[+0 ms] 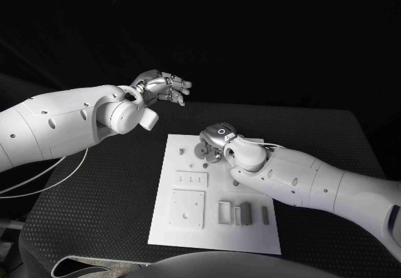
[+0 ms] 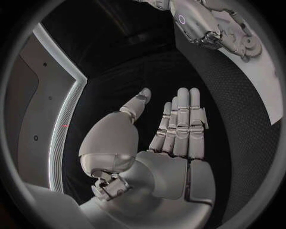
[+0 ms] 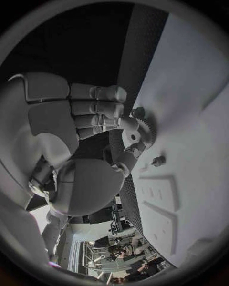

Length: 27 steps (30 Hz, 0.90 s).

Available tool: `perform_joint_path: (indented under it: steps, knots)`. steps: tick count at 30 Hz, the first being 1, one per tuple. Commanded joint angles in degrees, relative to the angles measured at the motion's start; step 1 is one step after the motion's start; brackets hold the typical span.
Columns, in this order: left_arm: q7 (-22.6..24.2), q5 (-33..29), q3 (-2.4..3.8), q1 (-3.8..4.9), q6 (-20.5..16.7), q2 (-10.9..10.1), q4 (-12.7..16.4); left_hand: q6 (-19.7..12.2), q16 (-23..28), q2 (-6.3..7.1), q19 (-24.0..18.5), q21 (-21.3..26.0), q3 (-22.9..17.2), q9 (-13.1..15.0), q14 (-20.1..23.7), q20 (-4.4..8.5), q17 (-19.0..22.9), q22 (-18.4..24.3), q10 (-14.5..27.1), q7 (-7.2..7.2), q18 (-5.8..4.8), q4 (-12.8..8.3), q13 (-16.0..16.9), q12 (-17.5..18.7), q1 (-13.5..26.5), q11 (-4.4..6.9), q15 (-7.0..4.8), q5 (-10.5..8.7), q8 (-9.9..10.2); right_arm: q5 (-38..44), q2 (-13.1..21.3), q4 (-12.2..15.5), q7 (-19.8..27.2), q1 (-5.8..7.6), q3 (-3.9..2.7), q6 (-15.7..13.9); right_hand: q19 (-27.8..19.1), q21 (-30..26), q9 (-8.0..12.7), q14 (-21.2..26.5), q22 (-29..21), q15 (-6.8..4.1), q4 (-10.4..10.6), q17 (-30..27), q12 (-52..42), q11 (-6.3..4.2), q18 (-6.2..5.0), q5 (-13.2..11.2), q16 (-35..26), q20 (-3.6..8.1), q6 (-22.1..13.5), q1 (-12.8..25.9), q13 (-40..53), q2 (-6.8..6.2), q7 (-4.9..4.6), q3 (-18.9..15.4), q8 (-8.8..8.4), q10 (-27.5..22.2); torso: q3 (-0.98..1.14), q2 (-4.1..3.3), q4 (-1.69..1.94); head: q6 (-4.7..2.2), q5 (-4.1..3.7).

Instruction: Assemble the parts on the task board

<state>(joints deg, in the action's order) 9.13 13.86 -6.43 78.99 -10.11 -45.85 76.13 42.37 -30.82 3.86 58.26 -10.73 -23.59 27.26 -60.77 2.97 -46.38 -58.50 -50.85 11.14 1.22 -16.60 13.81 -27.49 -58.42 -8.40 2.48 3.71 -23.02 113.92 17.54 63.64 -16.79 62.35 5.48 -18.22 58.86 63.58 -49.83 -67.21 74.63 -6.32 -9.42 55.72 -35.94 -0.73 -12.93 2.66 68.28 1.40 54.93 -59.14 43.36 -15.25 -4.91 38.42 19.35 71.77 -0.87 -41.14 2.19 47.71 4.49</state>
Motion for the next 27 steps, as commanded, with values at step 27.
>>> perform_joint_path:
  steps: [27]
  knots:
    - [0.5,0.17,0.04,0.09,0.68,-0.07,0.15,-0.41,-0.29,0.07,0.0,0.39,0.52,-0.1,0.51,0.34,0.08,-0.1,0.24,0.63,0.79,-0.01,0.11,0.38,0.26,-0.01,-0.08,-0.23,0.25,-0.48,0.02,-0.6,0.6,-0.24,0.15,-0.36,-0.12,-0.44,1.28,0.43,0.23,0.82,-0.54,-0.36,-0.26,1.29,-2.07,0.1,0.22,0.04,-6.23,-0.39,-0.19,1.55,-2.17,1.17,-5.89,-0.62,0.01,0.0,0.01,0.37,0.29]
